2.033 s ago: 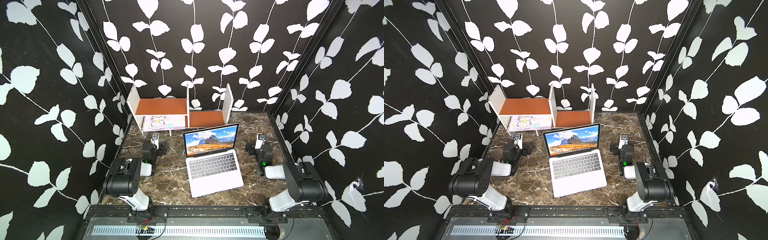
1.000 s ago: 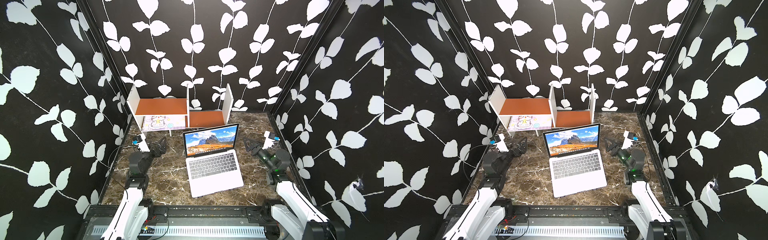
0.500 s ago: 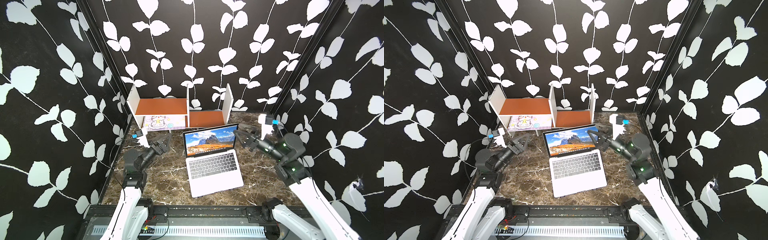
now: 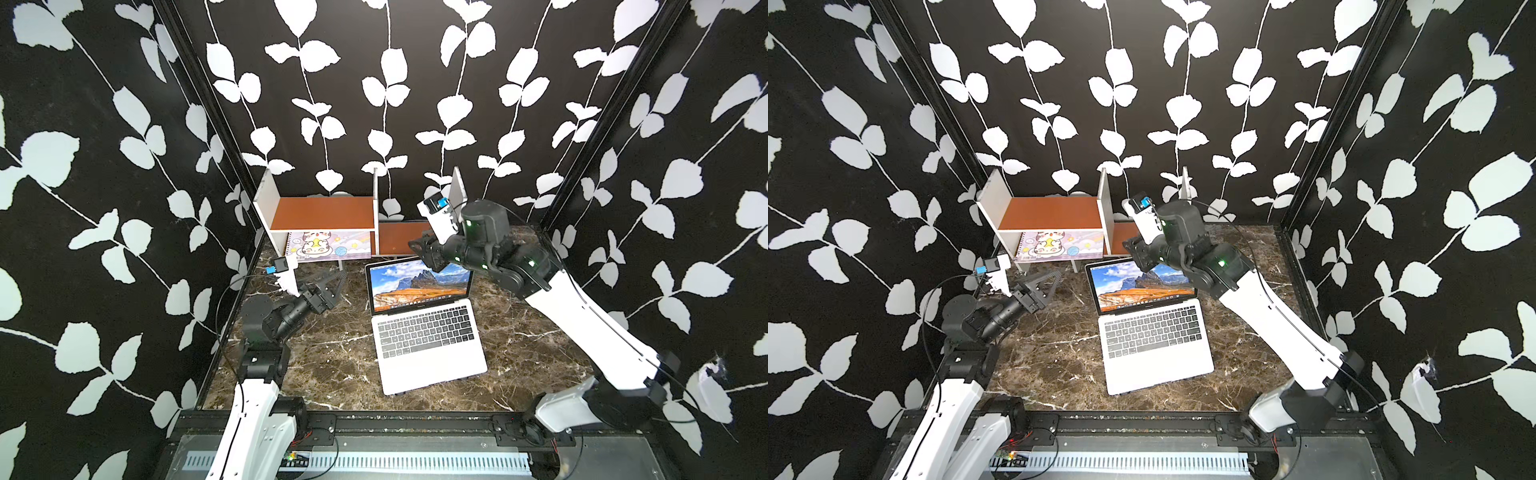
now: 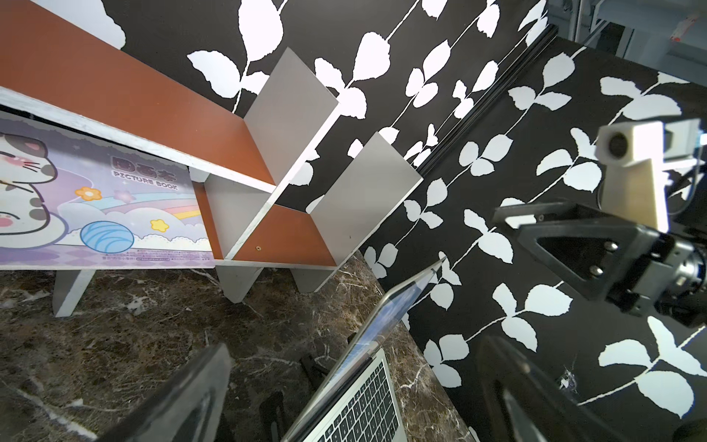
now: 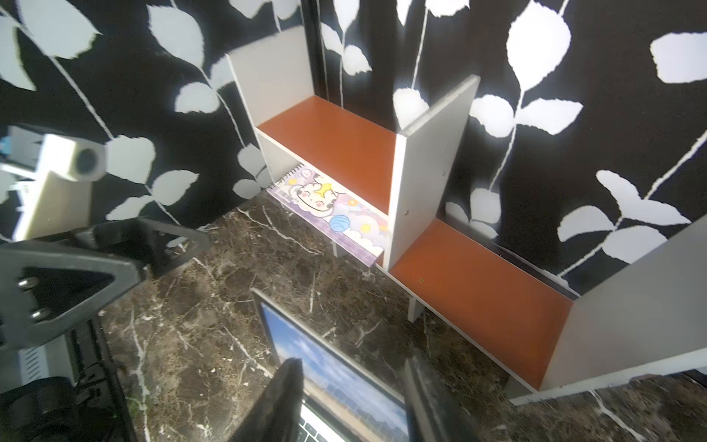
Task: Close the laptop lid and set it aside
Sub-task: Close the lid of the laptop.
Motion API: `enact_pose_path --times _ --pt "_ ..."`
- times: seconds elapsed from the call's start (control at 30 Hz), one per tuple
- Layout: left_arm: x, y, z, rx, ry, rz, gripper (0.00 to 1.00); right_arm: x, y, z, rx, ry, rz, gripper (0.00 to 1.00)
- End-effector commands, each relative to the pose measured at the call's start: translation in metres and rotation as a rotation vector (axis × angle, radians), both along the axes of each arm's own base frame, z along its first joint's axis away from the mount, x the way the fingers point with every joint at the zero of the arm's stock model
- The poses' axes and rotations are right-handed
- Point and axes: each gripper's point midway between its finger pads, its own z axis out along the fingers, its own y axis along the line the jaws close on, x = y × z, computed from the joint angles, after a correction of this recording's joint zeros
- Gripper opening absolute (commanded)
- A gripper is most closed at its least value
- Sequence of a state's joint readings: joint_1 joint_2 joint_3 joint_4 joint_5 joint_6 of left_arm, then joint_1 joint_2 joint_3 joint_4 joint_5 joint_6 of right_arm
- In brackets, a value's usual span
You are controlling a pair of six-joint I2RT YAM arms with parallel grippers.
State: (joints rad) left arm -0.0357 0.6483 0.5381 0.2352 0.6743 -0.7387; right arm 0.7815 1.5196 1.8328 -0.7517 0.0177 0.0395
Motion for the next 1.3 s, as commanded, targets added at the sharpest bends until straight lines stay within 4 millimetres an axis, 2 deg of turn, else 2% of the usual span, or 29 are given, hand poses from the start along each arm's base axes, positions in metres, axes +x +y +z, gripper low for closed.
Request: enact_pose_path --times 0.0,0.03,0.17,0.4,0.6,0.97,1.27 --pt "-0.006 -0.002 0.011 0.021 -0.043 -0.02 0.99 0.008 -0.011 -0.011 -0.119 0.03 -0.059 0.44" --pt "-0.006 -0.002 0.01 0.022 -0.042 -0.018 0.99 0.016 -0.005 -0.023 -0.15 0.062 -0.069 0.44" --pt "-0.008 -0.002 0.008 0.034 -0.04 -0.016 0.99 0.033 0.003 -0.041 -0.24 0.142 -0.11 0.4" --pt "-0.01 -0.001 0.004 0.048 -0.036 -0.01 0.99 0.041 0.008 -0.056 -0.298 0.201 -0.127 0.41" --pt "-0.01 -0.001 0.002 0.05 -0.034 -0.011 0.99 0.042 0.003 -0.068 -0.331 0.227 -0.148 0.43" --pt "-0.012 -0.001 0.003 0.05 -0.037 -0.013 0.99 0.029 -0.007 -0.078 -0.332 0.265 -0.161 0.42" --pt "-0.013 -0.002 0.003 0.038 -0.034 -0.02 0.99 0.001 -0.021 -0.085 -0.265 0.289 -0.135 0.39"
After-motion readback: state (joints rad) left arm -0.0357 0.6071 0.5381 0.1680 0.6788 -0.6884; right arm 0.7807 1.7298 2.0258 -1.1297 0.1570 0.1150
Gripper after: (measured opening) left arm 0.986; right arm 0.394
